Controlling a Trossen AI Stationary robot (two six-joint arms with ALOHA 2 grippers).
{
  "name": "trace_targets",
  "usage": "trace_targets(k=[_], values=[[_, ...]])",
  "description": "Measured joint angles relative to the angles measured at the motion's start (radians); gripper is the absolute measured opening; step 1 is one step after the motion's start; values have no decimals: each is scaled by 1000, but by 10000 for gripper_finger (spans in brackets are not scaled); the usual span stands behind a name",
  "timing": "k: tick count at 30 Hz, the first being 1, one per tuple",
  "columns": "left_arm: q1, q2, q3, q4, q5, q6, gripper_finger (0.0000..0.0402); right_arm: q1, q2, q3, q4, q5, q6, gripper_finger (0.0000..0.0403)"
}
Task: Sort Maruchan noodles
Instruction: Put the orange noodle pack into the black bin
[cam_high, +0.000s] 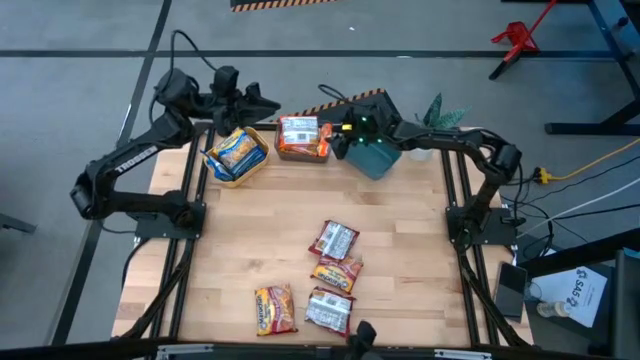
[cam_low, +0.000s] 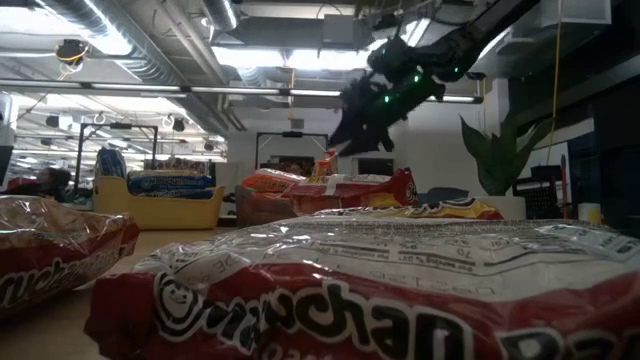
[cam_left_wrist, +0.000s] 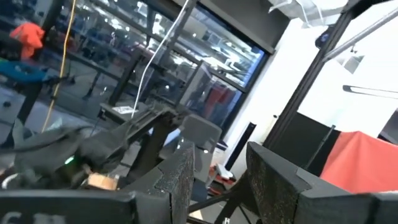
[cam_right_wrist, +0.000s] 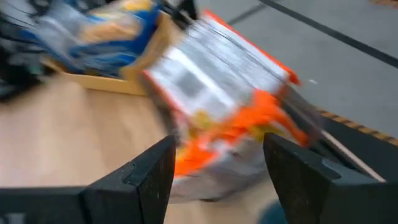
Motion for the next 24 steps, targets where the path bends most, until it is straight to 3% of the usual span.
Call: trace_targets(k=[4,15,19,24], values=[[-28,-11,0,0,-40,32,140,-19,50,0,37,57,-19,232],[-37,-10,0,-2,-46,27,140,-68,127,0,88,39,-13,232],[-37,-10,0,-7,-42,0,140,-67,123,5,85,39,-12,232],[-57,-11,0,-89,48,-21,140,-67,30,81,-6,39,-19,232]])
